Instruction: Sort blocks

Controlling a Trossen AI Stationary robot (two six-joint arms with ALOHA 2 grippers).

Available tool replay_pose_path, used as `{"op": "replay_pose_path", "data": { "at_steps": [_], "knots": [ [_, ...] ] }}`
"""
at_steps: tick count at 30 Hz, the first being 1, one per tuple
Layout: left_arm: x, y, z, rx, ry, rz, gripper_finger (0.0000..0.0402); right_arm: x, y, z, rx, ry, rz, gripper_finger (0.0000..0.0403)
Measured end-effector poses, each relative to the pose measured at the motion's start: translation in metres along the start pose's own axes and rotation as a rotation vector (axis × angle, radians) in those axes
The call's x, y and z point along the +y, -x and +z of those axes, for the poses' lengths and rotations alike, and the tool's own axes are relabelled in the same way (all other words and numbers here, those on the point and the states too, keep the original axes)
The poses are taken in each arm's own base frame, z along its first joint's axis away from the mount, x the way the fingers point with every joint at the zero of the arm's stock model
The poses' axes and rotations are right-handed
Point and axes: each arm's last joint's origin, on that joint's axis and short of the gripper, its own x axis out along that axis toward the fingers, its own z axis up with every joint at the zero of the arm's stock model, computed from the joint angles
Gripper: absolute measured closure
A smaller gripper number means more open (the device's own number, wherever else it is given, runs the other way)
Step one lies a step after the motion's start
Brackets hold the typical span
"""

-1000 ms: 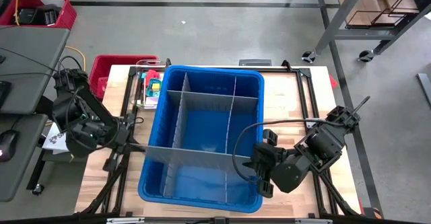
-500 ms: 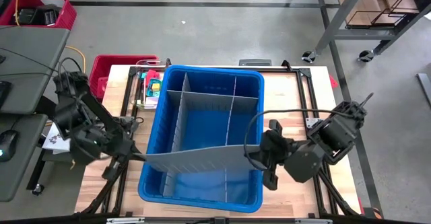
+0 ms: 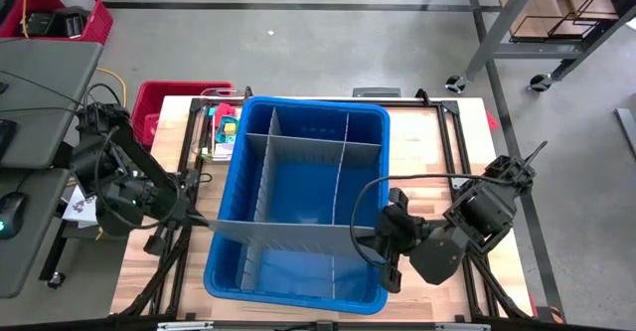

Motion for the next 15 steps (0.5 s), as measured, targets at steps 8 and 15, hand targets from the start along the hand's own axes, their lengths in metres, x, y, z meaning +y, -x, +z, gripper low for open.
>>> {"op": "replay_pose_path", "data": {
  "at_steps": [8,15],
  "knots": [
    [-0.0052,-0.0030,0.0032,-0.002,0.045,-0.049,0.0401,0.0000,0.0003,0.0002,-0.001,0.000,0.002,0.0403],
    [-0.0073,-0.0100,-0.0011,0.073,-0.006,-0.013,0.0401,0.0003,-0.0004,0.0000,0.001,0.002,0.004,0.0403]
  ]
}}
